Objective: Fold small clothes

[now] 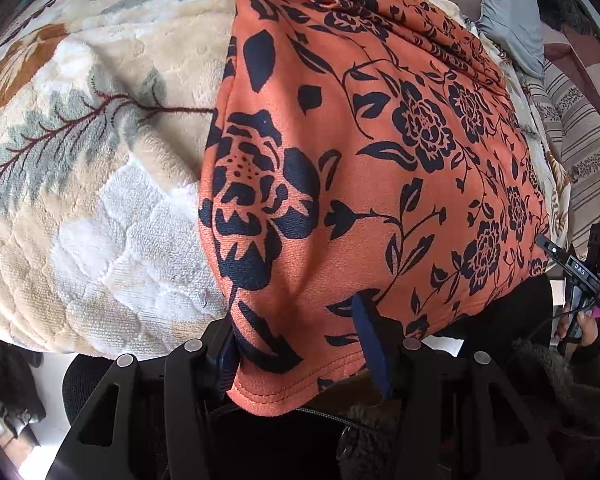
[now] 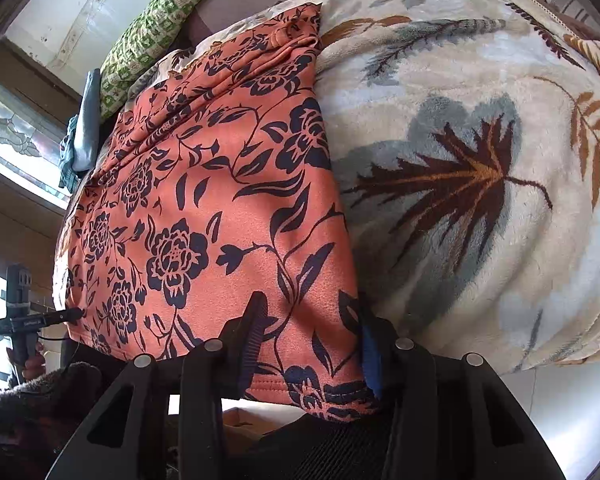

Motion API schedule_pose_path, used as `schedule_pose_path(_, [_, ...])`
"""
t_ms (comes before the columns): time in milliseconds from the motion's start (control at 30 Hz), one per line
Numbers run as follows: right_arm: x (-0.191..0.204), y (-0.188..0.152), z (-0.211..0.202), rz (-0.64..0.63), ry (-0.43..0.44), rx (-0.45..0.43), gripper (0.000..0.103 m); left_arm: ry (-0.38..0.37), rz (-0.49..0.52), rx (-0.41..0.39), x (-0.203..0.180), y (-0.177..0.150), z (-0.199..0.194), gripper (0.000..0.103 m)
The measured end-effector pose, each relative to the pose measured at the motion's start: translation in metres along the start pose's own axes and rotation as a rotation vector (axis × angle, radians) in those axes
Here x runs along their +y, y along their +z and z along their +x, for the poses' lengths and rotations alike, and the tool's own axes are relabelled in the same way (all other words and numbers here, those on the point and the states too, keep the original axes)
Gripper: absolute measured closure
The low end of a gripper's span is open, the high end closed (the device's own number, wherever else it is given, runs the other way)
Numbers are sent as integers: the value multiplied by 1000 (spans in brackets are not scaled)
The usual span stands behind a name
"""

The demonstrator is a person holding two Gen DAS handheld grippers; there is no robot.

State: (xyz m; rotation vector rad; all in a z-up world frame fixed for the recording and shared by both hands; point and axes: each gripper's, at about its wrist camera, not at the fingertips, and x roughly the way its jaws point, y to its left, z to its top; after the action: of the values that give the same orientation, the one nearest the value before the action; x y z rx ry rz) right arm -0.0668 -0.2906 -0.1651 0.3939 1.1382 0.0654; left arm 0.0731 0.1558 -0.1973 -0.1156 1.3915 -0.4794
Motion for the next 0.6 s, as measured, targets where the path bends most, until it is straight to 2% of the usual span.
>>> schedule_pose_path(33, [0,-1,-1,-11,12,7,97,-19,8,3,-2,0,-1,84])
schedule_pose_path(67, [0,-1,-3,-8,31,3,98,-54,0,18,-3,1,-1,95])
schedule_pose_path(167, [-6,0,-14,52,136,-17,98,-150,-29,-2,-3,2,-13,96])
schedule_pose_path(267, [-19,5,-31,184,325,-96,98,-241,-39,-73,-8,6,-34,96])
schedule_pose_path(367, [-26,13,-38,291,471,-153,98,-333,-64,-134,-9,14,-54,96])
schedule_pose_path(500, [-26,30,-38,358,571,-184,98,-425,-111,-209,-4,32,-76,96])
schedule_pose_path(600, [-22,52,-39,371,621,-213,98,-457,-142,-268,4,49,-93,96])
